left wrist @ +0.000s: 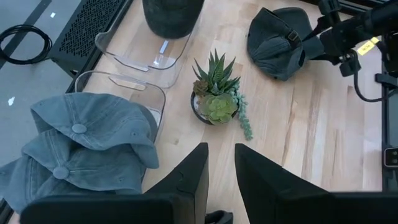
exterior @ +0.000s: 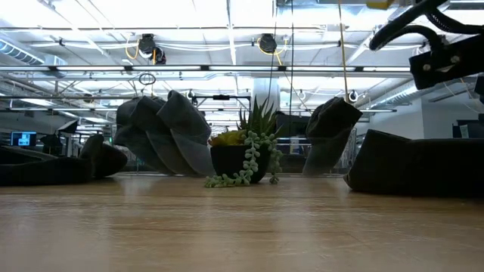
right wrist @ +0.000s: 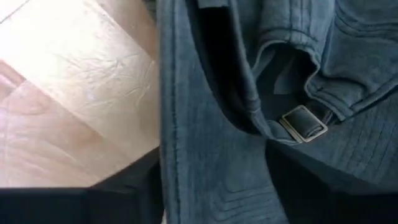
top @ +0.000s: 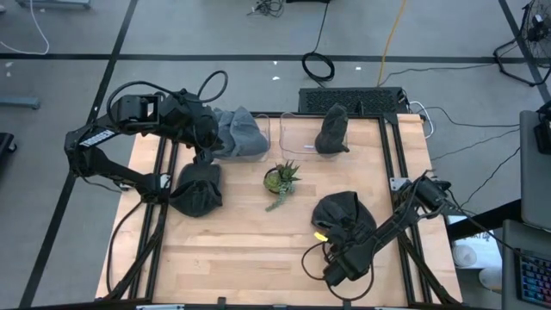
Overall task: Pick & Place hat
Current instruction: Put the right black cap into the right transparent bin
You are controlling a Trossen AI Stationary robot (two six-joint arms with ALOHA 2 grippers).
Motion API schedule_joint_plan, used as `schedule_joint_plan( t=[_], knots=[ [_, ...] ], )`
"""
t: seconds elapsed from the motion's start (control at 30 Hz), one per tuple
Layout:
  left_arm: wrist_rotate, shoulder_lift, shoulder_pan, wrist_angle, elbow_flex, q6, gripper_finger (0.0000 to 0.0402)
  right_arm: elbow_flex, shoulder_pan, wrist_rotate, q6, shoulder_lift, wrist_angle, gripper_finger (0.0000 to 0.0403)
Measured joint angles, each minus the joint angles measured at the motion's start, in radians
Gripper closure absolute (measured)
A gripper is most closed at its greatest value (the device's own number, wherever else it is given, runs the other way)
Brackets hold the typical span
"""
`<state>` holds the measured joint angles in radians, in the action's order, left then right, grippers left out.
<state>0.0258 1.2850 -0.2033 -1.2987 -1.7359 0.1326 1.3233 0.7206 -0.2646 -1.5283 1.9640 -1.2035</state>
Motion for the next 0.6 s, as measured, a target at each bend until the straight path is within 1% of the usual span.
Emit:
schedule_joint_plan(
  t=[0.1, 0.23, 0.27, 0.43, 0.6],
  knots=[
    [0.0, 0.0, 0.0, 0.0, 0.0, 0.0, 0.0316, -0.001, -0.001, 0.001, 0.01, 0.0, 0.004, 0.0249],
    [0.0, 0.0, 0.0, 0.0, 0.0, 0.0, 0.0316, -0.001, -0.001, 0.002, 0.051, -0.008, 0.015, 0.037],
    [0.0, 0.0, 0.0, 0.0, 0.0, 0.0, 0.0316, -0.001, -0.001, 0.0, 0.063, -0.013, 0.013, 0.0385],
    [0.0, 0.0, 0.0, 0.002, 0.0, -0.002, 0.0316, -0.002, -0.006, -0.027, 0.082, -0.054, 0.002, 0.0398],
    [0.0, 0.0, 0.0, 0.002, 0.0, 0.001, 0.0316, -0.001, -0.014, -0.085, 0.127, -0.177, 0.0, 0.04]
  ],
)
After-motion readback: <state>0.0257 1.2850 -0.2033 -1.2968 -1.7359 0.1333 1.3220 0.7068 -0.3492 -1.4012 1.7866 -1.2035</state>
